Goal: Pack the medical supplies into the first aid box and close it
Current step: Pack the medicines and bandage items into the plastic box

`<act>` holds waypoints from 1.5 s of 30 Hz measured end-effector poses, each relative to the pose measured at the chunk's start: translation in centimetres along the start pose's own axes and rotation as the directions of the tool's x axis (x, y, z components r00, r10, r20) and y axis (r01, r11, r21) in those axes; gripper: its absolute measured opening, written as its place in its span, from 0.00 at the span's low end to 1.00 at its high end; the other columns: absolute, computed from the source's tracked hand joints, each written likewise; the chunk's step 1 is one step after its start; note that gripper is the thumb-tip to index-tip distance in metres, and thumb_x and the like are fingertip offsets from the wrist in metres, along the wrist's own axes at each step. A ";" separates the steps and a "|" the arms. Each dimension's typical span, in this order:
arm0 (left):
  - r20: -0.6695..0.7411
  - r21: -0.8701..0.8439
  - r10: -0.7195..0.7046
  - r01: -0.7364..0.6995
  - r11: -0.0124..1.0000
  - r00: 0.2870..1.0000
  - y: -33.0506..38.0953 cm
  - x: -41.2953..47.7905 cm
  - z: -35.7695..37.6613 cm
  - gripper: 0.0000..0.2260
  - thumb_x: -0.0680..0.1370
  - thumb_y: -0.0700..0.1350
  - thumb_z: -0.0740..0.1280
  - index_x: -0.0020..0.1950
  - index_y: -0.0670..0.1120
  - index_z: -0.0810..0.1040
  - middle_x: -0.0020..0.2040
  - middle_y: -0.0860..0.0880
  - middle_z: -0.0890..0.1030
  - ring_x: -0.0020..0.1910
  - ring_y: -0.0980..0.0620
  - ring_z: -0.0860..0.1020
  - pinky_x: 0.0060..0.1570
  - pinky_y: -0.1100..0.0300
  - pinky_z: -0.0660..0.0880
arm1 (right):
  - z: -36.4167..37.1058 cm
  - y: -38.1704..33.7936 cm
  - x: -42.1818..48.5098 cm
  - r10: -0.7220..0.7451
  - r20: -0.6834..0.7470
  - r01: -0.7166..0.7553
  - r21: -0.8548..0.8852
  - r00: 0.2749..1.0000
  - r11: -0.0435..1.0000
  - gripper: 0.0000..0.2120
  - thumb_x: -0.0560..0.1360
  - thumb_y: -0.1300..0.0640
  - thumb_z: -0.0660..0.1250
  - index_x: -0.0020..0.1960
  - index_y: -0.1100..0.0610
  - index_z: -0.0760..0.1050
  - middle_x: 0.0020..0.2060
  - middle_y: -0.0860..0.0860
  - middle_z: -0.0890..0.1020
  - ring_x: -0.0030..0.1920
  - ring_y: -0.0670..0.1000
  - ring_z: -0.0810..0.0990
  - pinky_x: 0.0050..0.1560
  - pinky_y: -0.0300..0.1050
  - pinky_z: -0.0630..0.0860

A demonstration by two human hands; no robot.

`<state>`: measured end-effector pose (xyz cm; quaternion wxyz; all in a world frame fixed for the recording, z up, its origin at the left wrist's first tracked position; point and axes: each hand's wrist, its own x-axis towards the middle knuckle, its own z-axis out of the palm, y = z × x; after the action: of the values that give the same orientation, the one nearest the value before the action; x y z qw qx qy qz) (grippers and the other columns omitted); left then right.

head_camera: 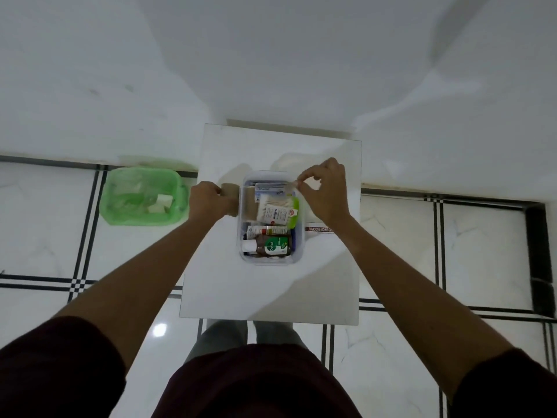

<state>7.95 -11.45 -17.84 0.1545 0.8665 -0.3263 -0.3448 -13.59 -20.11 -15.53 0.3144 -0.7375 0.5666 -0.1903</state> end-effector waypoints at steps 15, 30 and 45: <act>-0.008 0.215 0.726 -0.707 0.673 0.688 0.7 -7.8 -3.9 0.22 0.63 0.56 0.70 0.53 0.47 0.80 0.47 0.49 0.82 0.45 0.48 0.78 0.45 0.54 0.67 | -0.6 5.9 -3.8 0.220 0.468 0.093 -0.558 0.856 0.825 0.25 0.70 0.59 0.67 0.67 0.54 0.68 0.61 0.54 0.74 0.62 0.57 0.71 0.61 0.57 0.69; 0.256 0.217 0.745 -0.788 0.576 0.616 1.5 -9.0 1.4 0.19 0.67 0.55 0.72 0.56 0.51 0.81 0.52 0.52 0.81 0.52 0.47 0.75 0.45 0.52 0.66 | -0.7 6.3 -4.3 0.200 0.393 0.037 -0.519 0.897 0.854 0.16 0.67 0.60 0.69 0.54 0.56 0.75 0.50 0.54 0.76 0.50 0.57 0.75 0.44 0.48 0.73; -0.311 -0.441 0.215 -0.341 0.830 0.926 -2.3 -9.4 -1.7 0.11 0.75 0.51 0.69 0.52 0.47 0.81 0.50 0.53 0.81 0.46 0.57 0.78 0.35 0.74 0.70 | -5.9 -0.4 -4.6 0.253 0.073 -0.245 -0.104 0.965 0.964 0.15 0.64 0.51 0.76 0.44 0.59 0.77 0.39 0.51 0.82 0.37 0.51 0.80 0.35 0.43 0.74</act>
<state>4.95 -3.36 -13.09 0.4559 0.7783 -0.3304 -0.2781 -18.33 -17.14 -10.58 0.3249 -0.6817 0.6493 -0.0903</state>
